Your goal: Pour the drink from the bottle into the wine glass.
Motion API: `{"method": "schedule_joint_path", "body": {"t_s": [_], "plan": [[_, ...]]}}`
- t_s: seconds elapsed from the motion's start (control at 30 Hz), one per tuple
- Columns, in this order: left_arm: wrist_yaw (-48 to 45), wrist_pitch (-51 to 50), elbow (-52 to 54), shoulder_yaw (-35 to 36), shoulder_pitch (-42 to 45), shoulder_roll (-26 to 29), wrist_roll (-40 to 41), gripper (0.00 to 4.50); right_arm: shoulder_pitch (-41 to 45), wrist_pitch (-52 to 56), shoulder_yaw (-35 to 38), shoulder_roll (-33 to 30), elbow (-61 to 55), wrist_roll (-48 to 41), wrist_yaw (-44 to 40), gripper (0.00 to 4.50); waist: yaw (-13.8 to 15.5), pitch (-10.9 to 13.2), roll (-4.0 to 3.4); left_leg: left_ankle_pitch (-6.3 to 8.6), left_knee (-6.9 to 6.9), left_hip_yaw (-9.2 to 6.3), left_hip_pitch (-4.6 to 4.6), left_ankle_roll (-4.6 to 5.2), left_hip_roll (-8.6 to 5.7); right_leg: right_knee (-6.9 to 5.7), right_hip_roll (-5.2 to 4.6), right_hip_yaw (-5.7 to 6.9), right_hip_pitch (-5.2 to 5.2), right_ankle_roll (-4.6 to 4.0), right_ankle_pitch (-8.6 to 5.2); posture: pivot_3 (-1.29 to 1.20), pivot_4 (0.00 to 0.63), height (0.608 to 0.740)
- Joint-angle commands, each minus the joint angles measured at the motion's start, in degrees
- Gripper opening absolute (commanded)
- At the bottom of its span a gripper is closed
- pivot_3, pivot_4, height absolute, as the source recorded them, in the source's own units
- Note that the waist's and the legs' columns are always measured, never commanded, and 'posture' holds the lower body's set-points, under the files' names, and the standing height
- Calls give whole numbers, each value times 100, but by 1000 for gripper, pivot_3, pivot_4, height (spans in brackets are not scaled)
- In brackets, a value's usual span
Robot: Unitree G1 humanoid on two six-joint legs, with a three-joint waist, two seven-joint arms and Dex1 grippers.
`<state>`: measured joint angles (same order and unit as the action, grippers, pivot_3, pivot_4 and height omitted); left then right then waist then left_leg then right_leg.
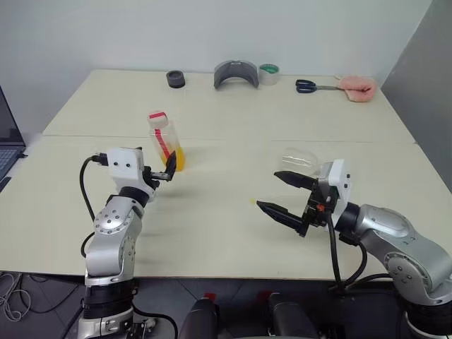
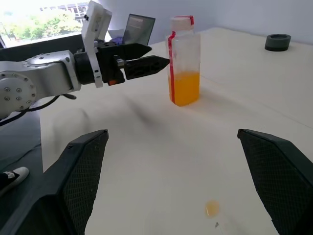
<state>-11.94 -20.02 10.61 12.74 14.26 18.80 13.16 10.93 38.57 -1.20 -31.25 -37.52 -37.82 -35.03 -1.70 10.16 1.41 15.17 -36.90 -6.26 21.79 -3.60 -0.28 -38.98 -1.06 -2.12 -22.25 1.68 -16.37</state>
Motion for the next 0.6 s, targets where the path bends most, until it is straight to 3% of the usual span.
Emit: {"method": "schedule_joint_path", "body": {"t_s": [0.03,0.6], "plan": [[-8,-42,-83,-38,289,89,-54,4480,119,-129,-34,-74,-241,-35,-145,4500,1,0,0,0,0,1,0,0,0,0,0,-1,0,0,0,0,150,740],[-7,214,-1495,-175,1543,137,-335,4480,514,-68,-84,171,-68,-39,-4,4500,-1,1,1,-1,-2,1,2,-1,-3,0,-3,0,-2,1,1,0,150,740]]}}
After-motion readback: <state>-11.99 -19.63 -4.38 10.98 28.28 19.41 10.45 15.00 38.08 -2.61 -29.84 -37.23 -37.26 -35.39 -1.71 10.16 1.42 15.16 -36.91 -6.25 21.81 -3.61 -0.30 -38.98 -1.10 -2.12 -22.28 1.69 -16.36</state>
